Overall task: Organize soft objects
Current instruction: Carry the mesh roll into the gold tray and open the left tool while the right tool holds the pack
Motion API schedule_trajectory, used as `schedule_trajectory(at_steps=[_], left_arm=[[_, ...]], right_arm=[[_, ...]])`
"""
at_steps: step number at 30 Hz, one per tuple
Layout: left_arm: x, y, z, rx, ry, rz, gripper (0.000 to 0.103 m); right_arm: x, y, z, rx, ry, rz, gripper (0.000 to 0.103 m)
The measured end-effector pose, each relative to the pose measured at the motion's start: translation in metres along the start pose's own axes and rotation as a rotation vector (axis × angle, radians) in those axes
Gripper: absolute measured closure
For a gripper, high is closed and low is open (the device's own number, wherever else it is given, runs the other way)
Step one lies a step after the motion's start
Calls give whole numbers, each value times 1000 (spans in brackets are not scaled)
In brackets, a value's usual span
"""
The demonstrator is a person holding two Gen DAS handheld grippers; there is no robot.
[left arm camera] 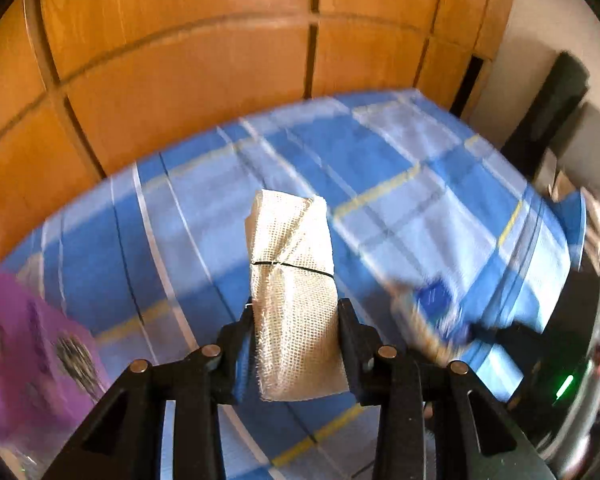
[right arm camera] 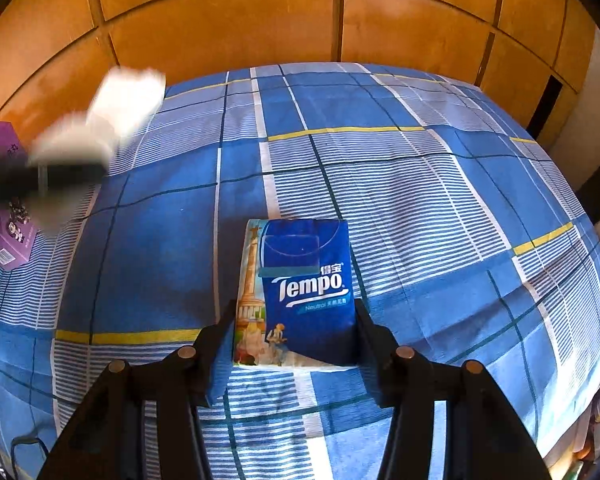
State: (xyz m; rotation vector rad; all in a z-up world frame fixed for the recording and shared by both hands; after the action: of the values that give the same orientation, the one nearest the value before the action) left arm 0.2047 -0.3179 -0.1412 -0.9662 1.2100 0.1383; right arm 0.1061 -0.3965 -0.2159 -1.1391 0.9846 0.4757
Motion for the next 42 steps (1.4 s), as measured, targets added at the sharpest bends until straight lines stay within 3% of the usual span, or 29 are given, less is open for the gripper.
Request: schedule_trajectory(at_steps=[3,7,13,19,27,34,37,42], left_arm=[[-18,-35,28,-24,-48,-49,66],[-49,-61,98,-106,-139,-85,66],[-106,-33,214,-279,-264,-116,65],[-169,49,293,-385,-372,-132,65],[-248,208,347,-584,-451,-150,65],[-293,354,348,-812,-475,-158,65],[-293,397,338,-891,-466,-146,65],[-276,424,312,-949,-395,-137,65]], right_arm=[[-1,1,1,-5,4,-8,50],[-2,3,1,-9,7,-19,50],[-3,4,1,-4,17,-31,50],[-4,5,2,-13,40,-74,50],[-5,6,3,-19,65,-127,50],[-5,5,3,-12,91,-134,50],[-5,6,4,-10,108,-135,50],[-5,6,5,-10,135,-134,51]])
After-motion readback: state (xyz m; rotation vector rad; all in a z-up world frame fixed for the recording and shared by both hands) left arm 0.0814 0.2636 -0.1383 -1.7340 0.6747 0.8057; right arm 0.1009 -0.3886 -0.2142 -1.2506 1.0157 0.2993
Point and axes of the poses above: each gripper's, at about its wrist camera, not at the fingertips, and x roughly the way its jaws point, z to its left, y to its underside, the point moved 9 cm from there along x, roughly the way its jaws point, and after that the axes turned 7 degrees about x, right-handed, at the moved point
